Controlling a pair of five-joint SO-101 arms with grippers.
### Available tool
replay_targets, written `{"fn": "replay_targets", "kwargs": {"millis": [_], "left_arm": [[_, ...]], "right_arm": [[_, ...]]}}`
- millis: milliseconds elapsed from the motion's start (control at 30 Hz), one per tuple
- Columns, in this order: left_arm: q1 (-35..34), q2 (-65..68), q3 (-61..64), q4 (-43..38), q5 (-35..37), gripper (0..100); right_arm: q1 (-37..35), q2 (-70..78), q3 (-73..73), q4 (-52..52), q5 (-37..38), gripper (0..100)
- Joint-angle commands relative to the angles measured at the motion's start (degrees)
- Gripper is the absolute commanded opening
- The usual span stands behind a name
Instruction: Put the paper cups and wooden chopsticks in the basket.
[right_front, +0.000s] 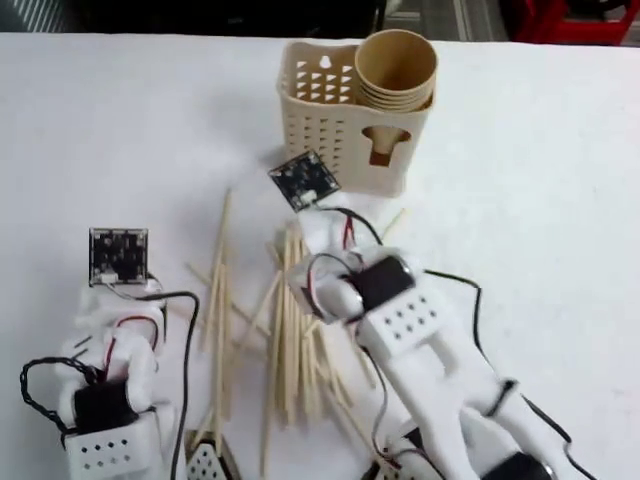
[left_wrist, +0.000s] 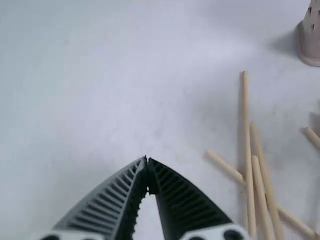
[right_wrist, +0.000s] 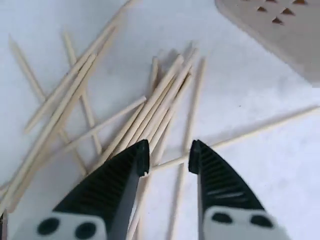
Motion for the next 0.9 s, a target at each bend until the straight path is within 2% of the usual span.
{"fn": "replay_targets", "kwargs": {"millis": [0, 367, 867], "left_arm": [[-0.66, -3.30, 1.05, -1.32, -0.35, 3], [-0.66, -4.44, 1.23, 0.35, -0.44, 3], [-0.66, -4.44, 1.23, 0.35, -0.44, 3]], "right_arm": [[-0.92, 8.13, -5.71, 0.84, -1.67, 17.0], [-0.92, 33.63, -18.29, 0.92, -1.67, 17.0], [-1.01, 47.16, -24.97, 0.84, -1.49, 16.9]]}}
